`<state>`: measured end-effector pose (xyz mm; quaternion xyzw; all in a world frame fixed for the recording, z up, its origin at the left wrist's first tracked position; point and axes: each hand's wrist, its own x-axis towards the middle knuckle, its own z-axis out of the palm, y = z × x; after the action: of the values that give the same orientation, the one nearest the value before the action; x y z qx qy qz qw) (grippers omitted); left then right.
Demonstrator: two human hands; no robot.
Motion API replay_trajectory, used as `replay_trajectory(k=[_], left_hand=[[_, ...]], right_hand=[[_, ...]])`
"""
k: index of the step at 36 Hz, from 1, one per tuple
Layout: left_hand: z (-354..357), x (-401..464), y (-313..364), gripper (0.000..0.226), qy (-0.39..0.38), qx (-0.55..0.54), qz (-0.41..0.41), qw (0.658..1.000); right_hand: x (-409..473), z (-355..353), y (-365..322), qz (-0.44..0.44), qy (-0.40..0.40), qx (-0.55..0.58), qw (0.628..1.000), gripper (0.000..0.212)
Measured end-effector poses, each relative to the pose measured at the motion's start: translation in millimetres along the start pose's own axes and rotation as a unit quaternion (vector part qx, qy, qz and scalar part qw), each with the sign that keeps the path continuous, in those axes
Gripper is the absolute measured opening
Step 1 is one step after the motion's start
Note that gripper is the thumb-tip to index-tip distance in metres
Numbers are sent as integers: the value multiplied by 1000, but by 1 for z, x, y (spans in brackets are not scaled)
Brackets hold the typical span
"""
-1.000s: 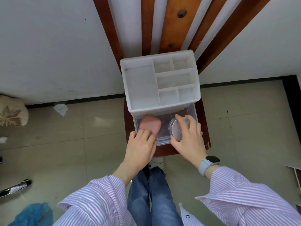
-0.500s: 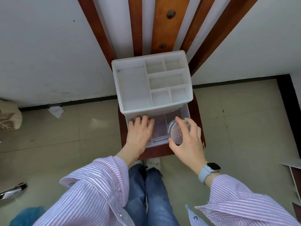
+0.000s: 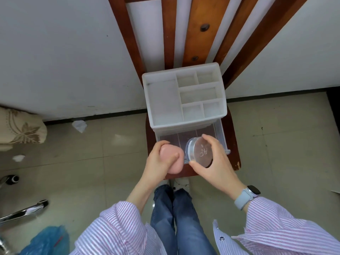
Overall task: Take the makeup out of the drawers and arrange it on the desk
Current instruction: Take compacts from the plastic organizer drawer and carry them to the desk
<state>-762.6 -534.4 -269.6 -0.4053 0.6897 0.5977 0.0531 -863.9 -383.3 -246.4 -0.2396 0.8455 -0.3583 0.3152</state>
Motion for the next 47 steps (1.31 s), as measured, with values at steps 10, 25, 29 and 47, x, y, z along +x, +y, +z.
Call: replay_trajectory(k=[10,25,29,47], left_hand=[[-10,-9,14,23,-66,-161,-42,984],[-48,-38,-27,48,135,135,56,980],[-52,-43,-34,53,139,159,44,976],[-39,-33,-45,51,127,148,14,981]], right_hand=[[0,26,-24,-60,-83,-70,992,92],[3,46,-3,424,12,333,842,28],[17,50,-3,426,42,503,751,35],[78,45,8,351,58,550,755,43]])
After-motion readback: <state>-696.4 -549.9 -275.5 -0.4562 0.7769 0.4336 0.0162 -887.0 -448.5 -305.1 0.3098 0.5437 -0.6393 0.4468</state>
